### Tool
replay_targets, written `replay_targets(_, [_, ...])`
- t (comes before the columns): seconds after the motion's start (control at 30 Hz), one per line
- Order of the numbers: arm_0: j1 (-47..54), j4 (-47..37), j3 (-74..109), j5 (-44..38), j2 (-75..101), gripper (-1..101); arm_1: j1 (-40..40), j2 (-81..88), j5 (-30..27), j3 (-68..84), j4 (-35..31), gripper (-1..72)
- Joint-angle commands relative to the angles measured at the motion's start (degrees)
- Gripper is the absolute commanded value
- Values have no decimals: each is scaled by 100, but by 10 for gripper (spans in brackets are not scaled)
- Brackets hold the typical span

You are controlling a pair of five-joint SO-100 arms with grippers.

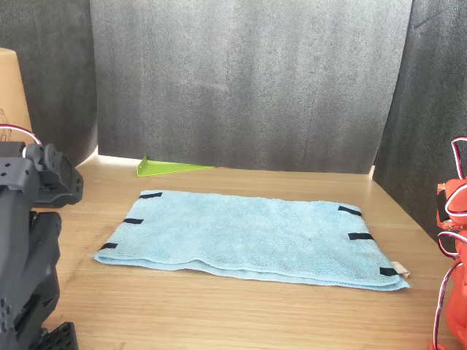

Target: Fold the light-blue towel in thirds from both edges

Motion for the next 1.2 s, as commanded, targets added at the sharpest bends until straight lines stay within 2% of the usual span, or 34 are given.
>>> replay_targets(0.0, [62, 44, -18, 70, 35, -3, 18, 26, 88, 9, 79, 0])
replay_targets(0.4, [62, 44, -18, 70, 35, -3, 26, 26, 79, 9, 79, 0])
replay_targets(0.57, [-18, 26, -18, 167, 35, -3, -44, 26, 272, -176, 167, -1])
replay_targets(0.7, [0, 18, -158, 237, -18, -4, 97, -202, 35, -439, 149, -1])
replay_targets(0.8, [0, -185, -369, 246, -545, -4, 272, -1406, -62, -1248, 97, -1])
replay_targets(0.93, [-97, -457, -1195, 220, -1872, -4, 387, -3858, -149, -2962, 141, -1])
replay_targets(1.03, [-185, -510, -2048, 185, -2997, -4, 598, -5801, -26, -4342, 501, -1])
replay_targets(1.07, [-202, -519, -2355, 185, -3428, -4, 668, -6416, -149, -4720, 642, 0])
replay_targets(1.1, [-220, -519, -2672, 185, -3902, -4, 738, -6979, -545, -5001, 694, 0])
replay_targets(1.17, [-255, -466, -3296, 220, -4834, -3, 940, -7805, -809, -5467, 756, 0])
